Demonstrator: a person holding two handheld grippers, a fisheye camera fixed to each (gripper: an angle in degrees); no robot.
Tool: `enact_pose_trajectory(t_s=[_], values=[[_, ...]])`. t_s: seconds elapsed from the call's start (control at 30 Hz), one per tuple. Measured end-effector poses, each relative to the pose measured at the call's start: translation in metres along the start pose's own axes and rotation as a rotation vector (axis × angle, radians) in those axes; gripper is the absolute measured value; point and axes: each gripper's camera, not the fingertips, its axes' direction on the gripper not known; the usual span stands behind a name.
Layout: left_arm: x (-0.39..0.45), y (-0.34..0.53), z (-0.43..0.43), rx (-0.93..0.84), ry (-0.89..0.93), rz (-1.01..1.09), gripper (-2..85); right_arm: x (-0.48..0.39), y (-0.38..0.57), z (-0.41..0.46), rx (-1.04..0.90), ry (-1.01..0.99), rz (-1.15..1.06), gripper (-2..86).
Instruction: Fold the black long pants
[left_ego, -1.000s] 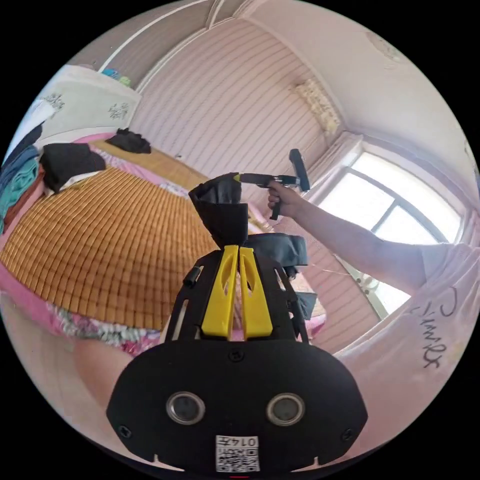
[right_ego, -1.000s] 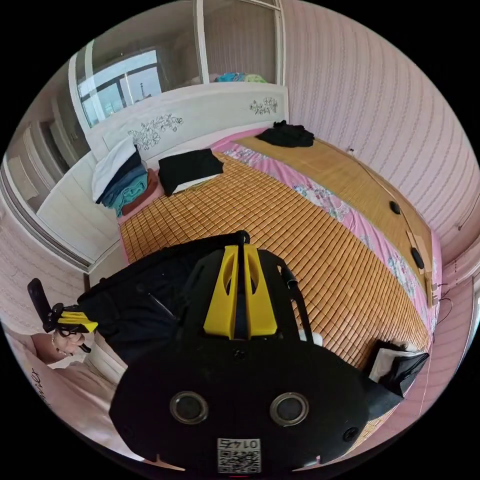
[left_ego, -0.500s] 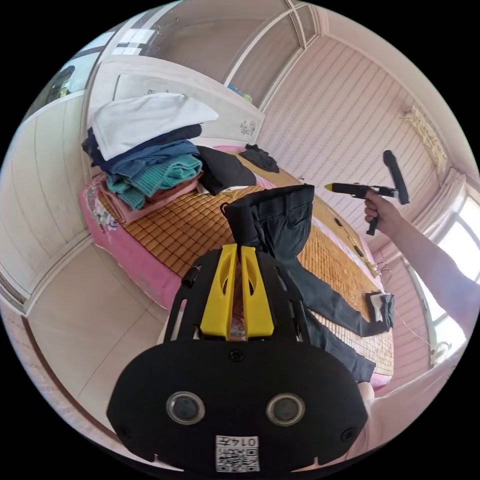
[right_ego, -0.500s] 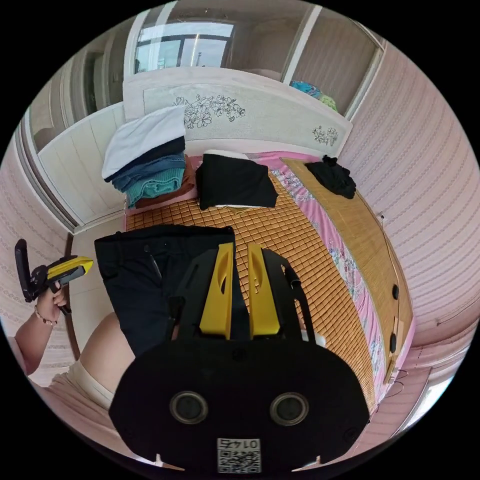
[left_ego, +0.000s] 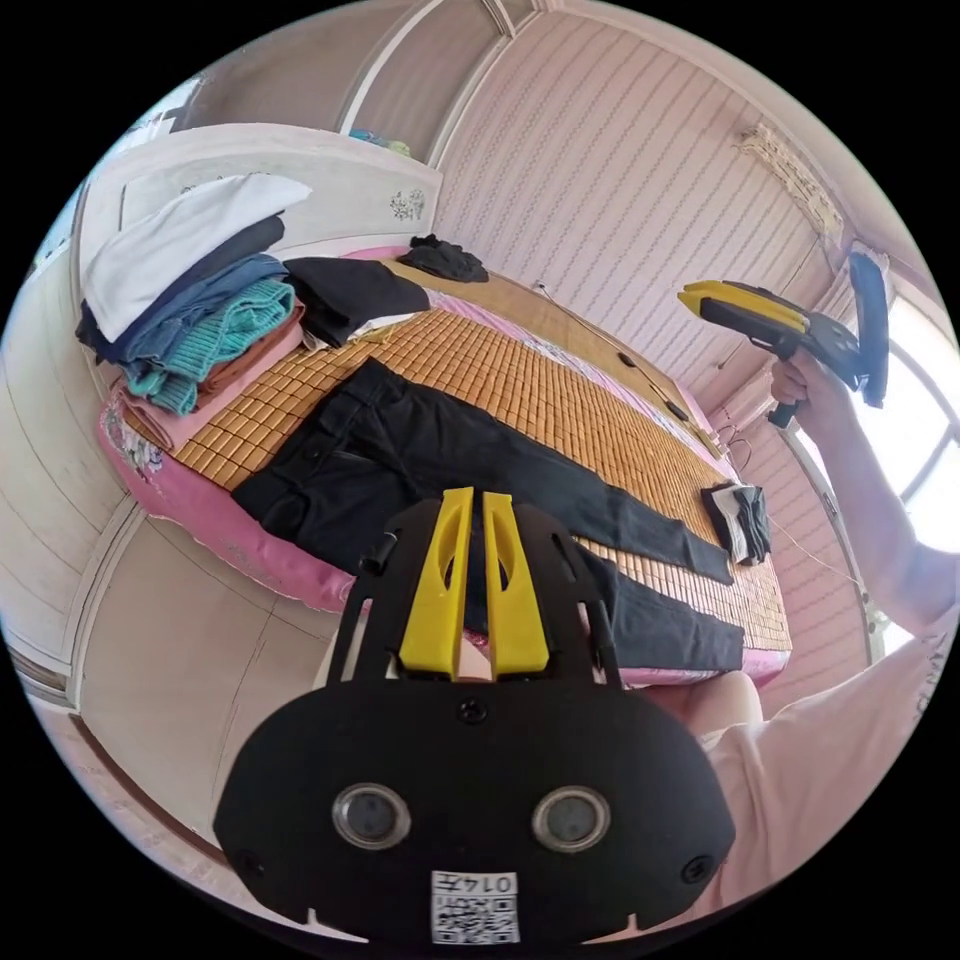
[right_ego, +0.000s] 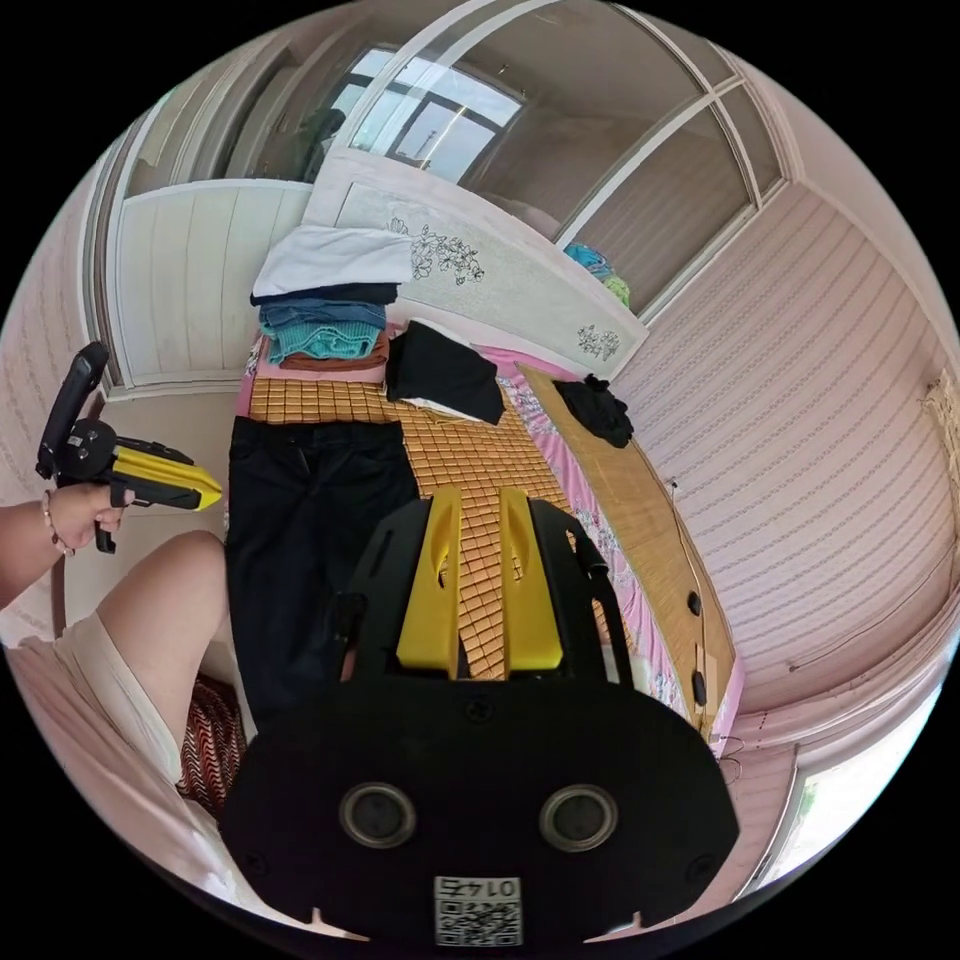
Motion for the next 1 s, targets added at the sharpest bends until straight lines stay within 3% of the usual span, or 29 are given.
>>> enact_pose_trajectory(t_s=[0.4,0.63,0.77,1.0], values=[[0.086,-0.024,0.075,-0.158,0.071,0.223,3.7,0.074,0.111,0.035,-0.171,-0.023,0.255,7.3],[0.133,-0.028,0.153,-0.318,0.09,0.331,4.6,0.1,0.293,0.081,-0.447,-0.176,0.651,8.2],[0.131,-0.047,0.19,-0.35,0.067,0.282,4.6,0.12,0.399,0.082,-0.626,-0.049,0.835,9.1],[0.056,-0.115,0.218,-0.303,-0.142,0.051,5.3,0.19,0.484,0.085,-0.681,0.106,1.098,8.8]])
